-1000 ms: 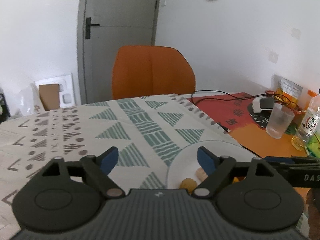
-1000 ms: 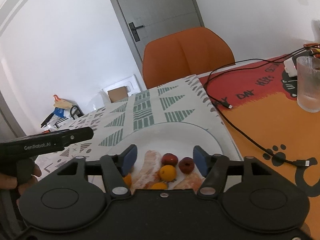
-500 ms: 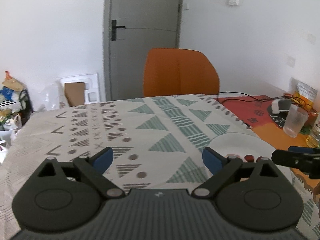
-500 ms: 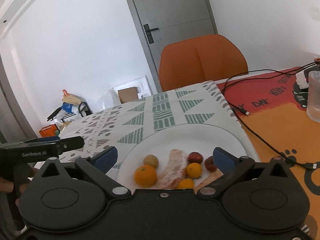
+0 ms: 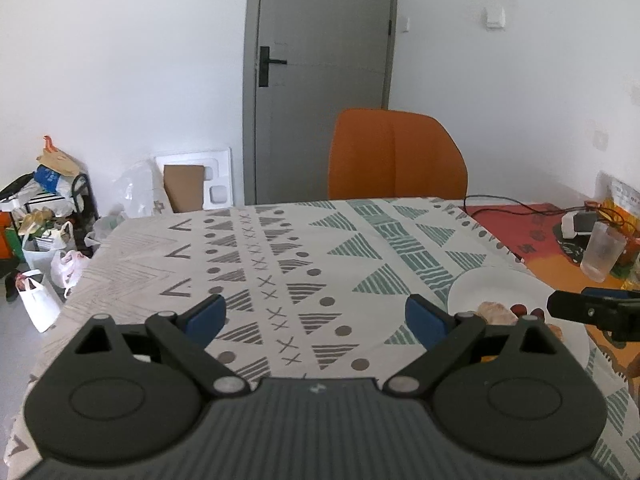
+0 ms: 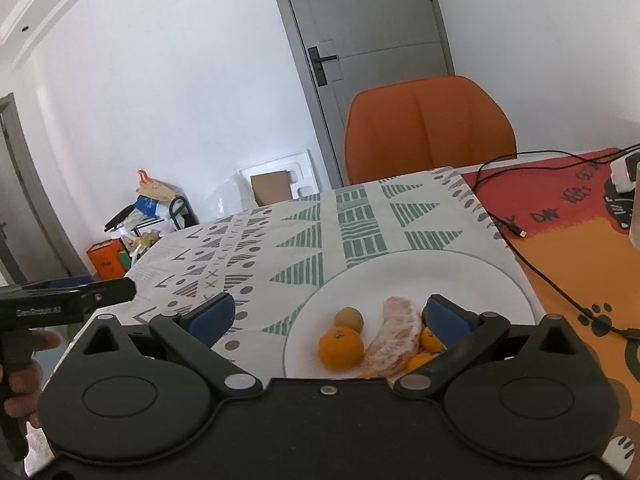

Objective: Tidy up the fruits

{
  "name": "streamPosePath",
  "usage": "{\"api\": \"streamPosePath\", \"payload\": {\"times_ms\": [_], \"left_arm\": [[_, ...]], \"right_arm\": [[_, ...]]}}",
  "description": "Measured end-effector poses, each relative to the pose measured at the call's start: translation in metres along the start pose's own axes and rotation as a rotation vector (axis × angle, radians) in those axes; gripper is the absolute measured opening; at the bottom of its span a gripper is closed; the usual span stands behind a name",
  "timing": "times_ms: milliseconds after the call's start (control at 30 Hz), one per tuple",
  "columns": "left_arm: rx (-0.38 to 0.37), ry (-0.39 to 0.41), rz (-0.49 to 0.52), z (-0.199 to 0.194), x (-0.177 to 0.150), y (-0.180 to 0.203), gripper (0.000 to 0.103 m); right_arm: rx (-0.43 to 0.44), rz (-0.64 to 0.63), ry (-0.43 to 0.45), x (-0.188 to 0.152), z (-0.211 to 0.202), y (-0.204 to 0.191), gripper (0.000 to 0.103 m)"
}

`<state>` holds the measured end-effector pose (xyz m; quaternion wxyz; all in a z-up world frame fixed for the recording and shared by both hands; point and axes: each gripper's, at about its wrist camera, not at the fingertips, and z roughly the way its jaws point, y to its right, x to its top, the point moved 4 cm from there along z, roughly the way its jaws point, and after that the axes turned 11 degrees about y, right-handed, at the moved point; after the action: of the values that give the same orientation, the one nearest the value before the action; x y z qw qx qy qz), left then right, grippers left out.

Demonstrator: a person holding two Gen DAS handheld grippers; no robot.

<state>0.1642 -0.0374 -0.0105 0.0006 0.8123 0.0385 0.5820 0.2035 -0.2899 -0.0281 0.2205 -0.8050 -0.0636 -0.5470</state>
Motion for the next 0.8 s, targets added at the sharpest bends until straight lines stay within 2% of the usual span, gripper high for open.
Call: {"api": "streamPosePath", "payload": {"times_ms": [400, 600, 800], "left_arm": [[0.030, 0.031, -0.027, -0.037, 0.002, -0.016, 0.095], [0.019, 0.048, -0.031, -0.050, 0.001, -0.017, 0.095], [0.006, 0.053, -0.018, -0.063, -0.006, -0.014, 0.095]], "right_arm": [[0.001, -0.041, -0.050, -0.001, -0.017, -0.027, 0.103], [-0.025, -0.033, -0.014, -0.006, -0.027, -0.044, 0.103], [-0.044, -0.022, -0.026, -0.016, -0.030, -0.053, 0.103]]}}
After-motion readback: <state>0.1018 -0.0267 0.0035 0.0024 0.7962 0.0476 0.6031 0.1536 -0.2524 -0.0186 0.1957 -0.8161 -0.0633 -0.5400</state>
